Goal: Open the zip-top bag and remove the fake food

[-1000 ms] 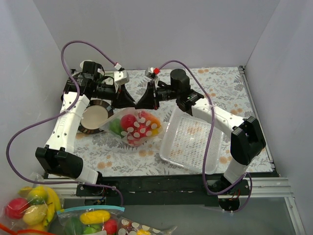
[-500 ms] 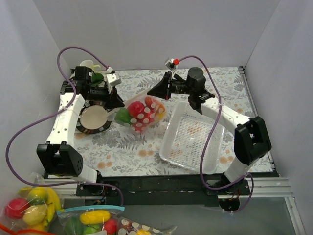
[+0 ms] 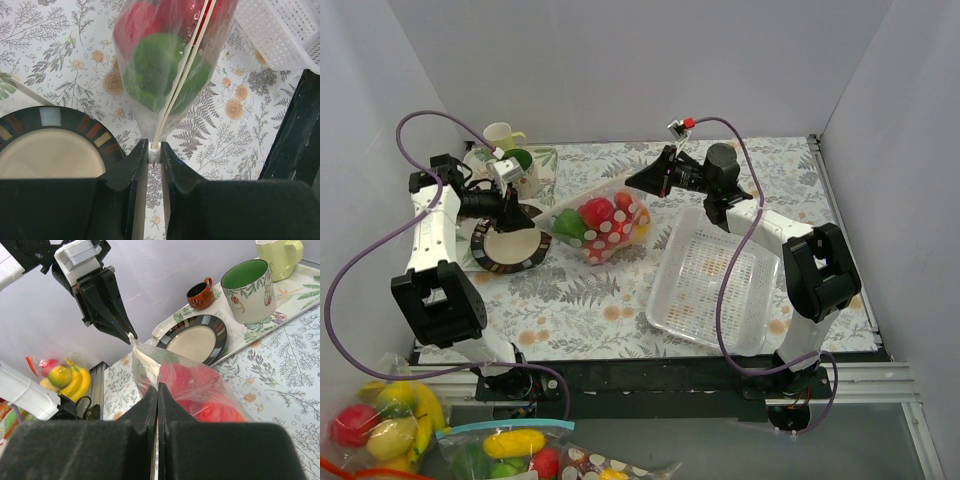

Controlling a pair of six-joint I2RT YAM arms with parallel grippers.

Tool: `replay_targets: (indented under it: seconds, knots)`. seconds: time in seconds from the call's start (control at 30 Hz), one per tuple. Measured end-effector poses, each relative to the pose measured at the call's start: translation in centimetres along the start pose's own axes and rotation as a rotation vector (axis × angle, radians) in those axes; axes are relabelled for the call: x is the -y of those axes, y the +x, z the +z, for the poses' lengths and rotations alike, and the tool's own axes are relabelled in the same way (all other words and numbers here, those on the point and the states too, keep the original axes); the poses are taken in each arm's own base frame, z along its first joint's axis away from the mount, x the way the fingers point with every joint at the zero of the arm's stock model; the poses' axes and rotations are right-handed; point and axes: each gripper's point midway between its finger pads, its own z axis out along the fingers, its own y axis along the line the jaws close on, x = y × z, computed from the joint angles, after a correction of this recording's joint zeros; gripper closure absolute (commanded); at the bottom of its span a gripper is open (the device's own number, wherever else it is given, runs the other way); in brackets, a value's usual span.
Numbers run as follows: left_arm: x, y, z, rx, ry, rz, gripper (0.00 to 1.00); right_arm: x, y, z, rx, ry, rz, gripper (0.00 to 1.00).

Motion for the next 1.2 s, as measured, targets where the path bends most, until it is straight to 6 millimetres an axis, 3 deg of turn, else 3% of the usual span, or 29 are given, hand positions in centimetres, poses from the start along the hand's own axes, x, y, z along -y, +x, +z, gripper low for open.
replay_targets:
  seconds: [0.17,0.27,0.3,0.37,0.43,0.53,0.63,0.77,0.9,1.03,1.13,1.2]
  knots:
    - [0.7,-0.9,-0.4,0.018,0.010,-0.012,0.92,-0.1,0.0,0.3,0.003,-0.005,0.003,0.98]
    - [1.0,-2.8,-0.6,0.043,0.006,0.016,0.92,-0.1,1.0,0.6,-0.027,0.007,-0.018,0.81]
    - [1.4,-3.3,-0.5,0.049,0.011,0.028,0.92,-0.3,1.7,0.8,-0.051,0.013,-0.030,0.66]
    - [2.8,-4.0,0.0,0.047,0.037,0.043,0.92,-0.8,2.9,1.1,-0.089,0.031,-0.042,0.54]
    - [4.5,-4.4,0.7,0.042,0.069,0.056,0.92,-1.6,4.0,1.0,-0.127,0.059,-0.069,0.32]
    - [6.7,-4.1,1.7,0.030,0.117,0.048,0.92,-3.5,4.2,0.2,-0.148,0.099,-0.125,0.15]
    - [7.5,-3.5,2.4,0.018,0.143,0.022,0.92,-4.8,2.0,-1.4,-0.117,0.168,-0.213,0.13]
    - [7.8,-2.9,3.0,0.007,0.160,-0.003,0.92,-6.4,-0.8,-2.8,-0.072,0.245,-0.324,0.19]
    - [8.1,-3.0,3.2,0.006,0.168,-0.010,0.92,-8.9,-1.9,-0.8,-0.095,0.253,-0.413,0.21]
    - [8.4,-3.0,3.3,0.004,0.175,-0.008,0.92,-10.0,-0.9,3.3,-0.182,0.258,-0.466,0.20]
    - [8.8,-3.1,3.2,0.005,0.176,-0.001,0.92,-9.0,1.3,5.5,-0.276,0.289,-0.473,0.19]
    - [9.3,-3.2,2.9,0.009,0.171,0.011,0.92,-7.3,4.0,6.4,-0.383,0.340,-0.467,0.17]
